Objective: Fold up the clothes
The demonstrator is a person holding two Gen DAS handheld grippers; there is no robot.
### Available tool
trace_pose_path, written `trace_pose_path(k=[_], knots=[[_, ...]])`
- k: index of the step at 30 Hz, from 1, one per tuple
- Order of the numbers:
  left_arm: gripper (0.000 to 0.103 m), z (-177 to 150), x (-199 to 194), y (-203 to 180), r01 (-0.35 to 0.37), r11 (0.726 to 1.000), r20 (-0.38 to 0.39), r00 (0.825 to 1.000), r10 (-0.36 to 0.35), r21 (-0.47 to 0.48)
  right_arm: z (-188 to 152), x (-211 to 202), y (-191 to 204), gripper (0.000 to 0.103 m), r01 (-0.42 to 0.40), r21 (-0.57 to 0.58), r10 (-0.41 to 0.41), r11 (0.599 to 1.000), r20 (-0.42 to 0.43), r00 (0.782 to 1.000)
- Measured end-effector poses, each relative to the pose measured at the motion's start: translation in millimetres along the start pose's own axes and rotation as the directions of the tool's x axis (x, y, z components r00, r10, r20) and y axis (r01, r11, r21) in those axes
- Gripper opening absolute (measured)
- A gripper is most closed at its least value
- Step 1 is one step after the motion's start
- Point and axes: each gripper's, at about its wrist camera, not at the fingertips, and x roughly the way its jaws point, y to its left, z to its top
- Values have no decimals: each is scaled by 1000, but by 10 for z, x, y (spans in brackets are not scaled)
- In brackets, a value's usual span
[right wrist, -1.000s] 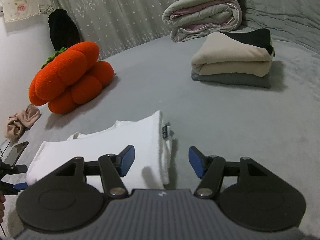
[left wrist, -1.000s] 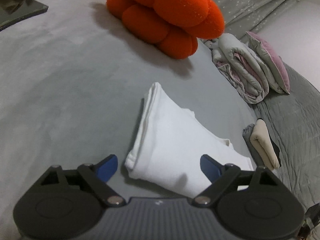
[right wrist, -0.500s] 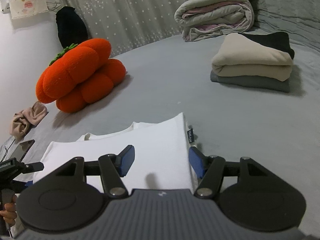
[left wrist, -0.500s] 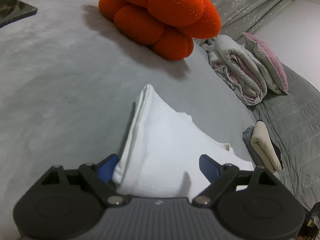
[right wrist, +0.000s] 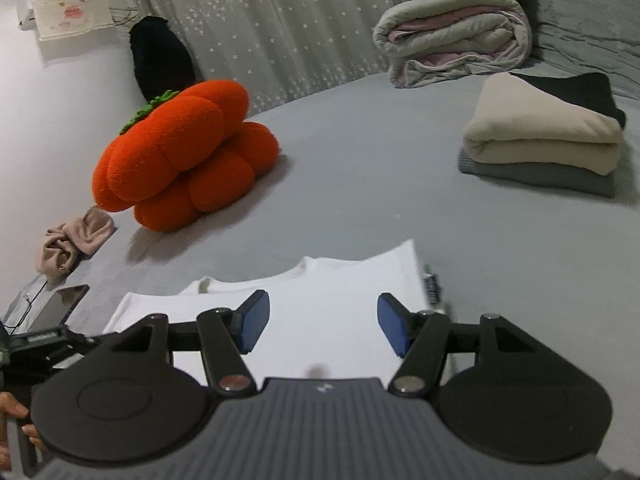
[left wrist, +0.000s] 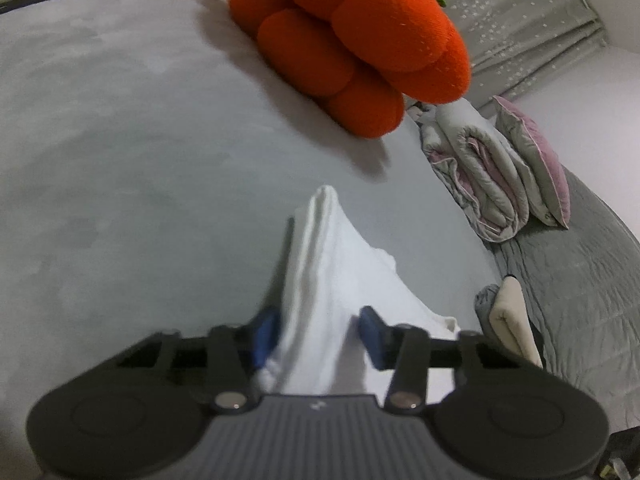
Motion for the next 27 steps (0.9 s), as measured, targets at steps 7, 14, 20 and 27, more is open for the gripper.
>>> trace_pose_path(k=[7,14,20,27], knots=[[23,33,-57,-64,-11,1000,21,1000,11,4,2,120,210,55,-76,-20,76,997,-24,997],[21,83,-125,-142,3,1000,33,999,-3,2,-20,237,347,50,-121,-27,119,992,-61,991],[20,114,-199,-256,15,1000,46,999,-16,25,-62,345,381,50,-130,-31,126,991,-107,986],[19,147,-244,-380,33,998,58,998,-36,52,-201,544,331,49,-115,-7,112,993,-182,977]])
